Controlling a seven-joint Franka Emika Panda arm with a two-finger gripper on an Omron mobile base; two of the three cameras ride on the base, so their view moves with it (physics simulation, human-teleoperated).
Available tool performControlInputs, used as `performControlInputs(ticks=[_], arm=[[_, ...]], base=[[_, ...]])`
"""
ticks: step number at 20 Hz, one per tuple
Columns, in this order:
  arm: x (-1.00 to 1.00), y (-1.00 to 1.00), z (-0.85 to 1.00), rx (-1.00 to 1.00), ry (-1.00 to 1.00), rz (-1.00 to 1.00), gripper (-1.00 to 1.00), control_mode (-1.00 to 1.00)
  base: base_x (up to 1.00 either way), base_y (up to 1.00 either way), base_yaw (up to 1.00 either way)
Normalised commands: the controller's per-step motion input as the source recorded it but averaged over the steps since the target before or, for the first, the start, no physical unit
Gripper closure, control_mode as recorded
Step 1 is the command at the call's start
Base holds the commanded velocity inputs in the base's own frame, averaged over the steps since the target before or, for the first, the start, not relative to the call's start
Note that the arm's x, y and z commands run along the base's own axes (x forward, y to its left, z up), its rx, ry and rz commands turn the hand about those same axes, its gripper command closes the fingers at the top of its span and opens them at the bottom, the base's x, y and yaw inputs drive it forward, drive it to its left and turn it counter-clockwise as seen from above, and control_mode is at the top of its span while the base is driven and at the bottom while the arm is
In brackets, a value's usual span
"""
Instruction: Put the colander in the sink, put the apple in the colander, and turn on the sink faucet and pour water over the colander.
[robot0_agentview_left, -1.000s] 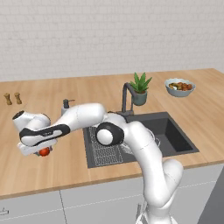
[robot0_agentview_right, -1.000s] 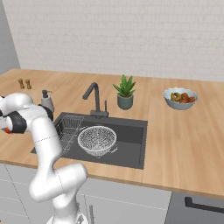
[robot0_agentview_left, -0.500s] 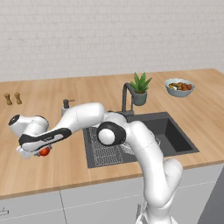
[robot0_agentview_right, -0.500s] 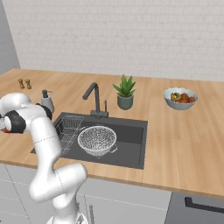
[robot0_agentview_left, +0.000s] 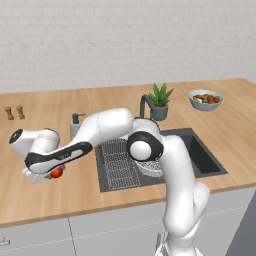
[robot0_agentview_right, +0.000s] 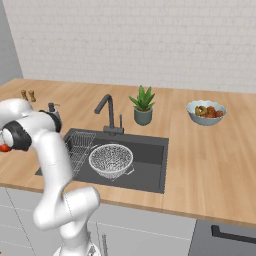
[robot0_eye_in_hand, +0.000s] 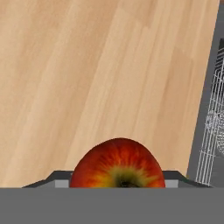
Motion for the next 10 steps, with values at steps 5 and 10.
performControlInputs(ticks=[5,10], arm=[[-0.52,-0.53,0.52,0.00,-0.05,0.00,1.00,-1.00],[-0.36,-0.62,0.47,0.00,-0.08,0.00,1.00,-1.00]], base=[[0.00,0.00,0.00],[0.00,0.00,0.00]])
